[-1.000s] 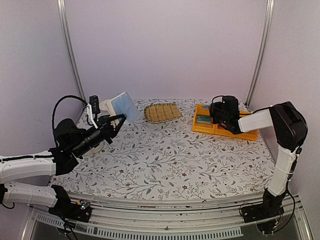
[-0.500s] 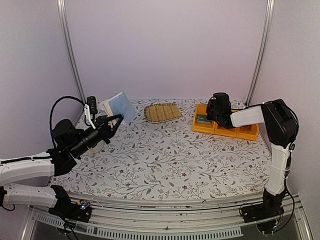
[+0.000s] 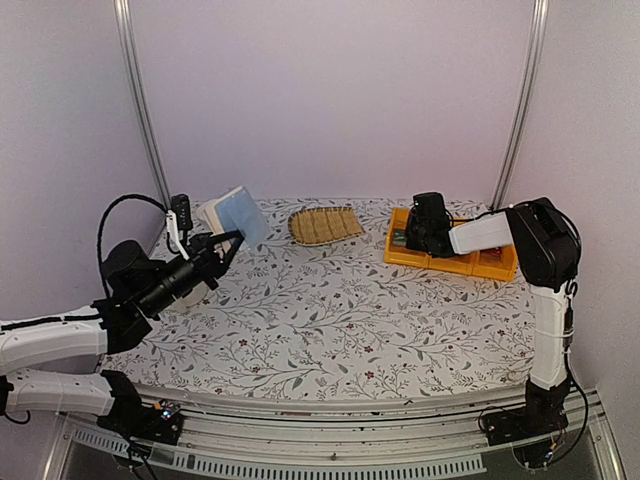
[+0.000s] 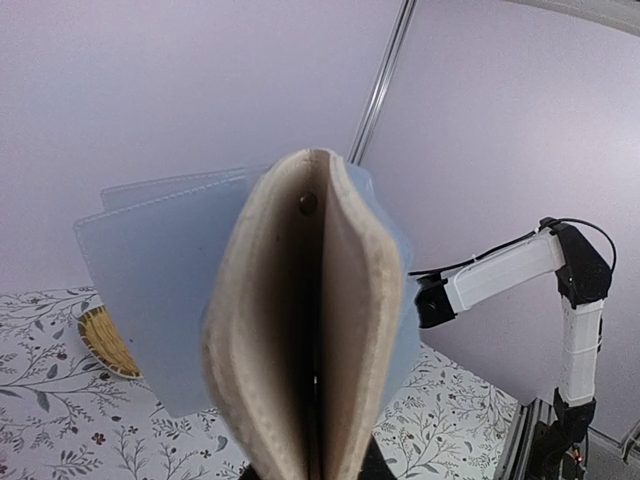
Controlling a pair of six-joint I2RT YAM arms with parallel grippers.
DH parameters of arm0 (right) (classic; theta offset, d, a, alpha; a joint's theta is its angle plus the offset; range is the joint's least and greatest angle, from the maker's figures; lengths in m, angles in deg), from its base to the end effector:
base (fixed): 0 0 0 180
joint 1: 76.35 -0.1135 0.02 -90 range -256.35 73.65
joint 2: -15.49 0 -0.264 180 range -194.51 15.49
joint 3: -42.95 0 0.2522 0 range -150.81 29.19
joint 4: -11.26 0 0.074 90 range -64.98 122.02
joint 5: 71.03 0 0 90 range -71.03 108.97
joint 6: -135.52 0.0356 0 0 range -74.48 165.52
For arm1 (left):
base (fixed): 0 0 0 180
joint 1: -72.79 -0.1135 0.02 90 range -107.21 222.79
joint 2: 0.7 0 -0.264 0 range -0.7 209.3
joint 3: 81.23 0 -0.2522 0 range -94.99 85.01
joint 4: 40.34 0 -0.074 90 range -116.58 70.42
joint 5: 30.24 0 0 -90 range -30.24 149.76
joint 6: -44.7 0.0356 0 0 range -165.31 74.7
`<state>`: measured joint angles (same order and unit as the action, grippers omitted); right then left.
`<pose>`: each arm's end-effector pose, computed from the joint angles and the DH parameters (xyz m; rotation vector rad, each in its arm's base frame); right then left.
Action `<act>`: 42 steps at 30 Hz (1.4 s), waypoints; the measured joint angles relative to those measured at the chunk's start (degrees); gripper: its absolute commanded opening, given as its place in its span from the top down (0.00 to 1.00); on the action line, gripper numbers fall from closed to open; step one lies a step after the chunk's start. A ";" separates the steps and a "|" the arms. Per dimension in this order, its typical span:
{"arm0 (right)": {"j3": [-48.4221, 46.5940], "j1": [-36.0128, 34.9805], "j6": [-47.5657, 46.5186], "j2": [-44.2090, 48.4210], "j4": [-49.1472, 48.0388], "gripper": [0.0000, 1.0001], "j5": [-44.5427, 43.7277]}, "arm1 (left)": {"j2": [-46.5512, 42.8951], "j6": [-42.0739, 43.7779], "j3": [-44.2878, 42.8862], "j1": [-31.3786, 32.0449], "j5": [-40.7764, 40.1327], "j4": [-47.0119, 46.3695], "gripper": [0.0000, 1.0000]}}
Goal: Take the credit cards out of the card holder
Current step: Place the credit card in the card box.
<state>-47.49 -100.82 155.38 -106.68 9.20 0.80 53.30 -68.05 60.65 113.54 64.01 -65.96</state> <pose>0.4312 0.1841 0.1510 1.6762 1.5090 1.0635 0.1614 -0.1426 0.2766 0.2940 1.4425 -0.9645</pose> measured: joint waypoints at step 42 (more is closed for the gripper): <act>-7.85 0.15 -0.09 -5.40 3.91 0.31 0.90 | -1.79 -0.96 0.63 -0.92 -0.02 1.14 1.00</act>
<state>-55.34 -100.66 155.30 -112.08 13.12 1.69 51.51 -69.01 61.28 112.62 63.99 -64.82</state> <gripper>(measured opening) 0.617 0.088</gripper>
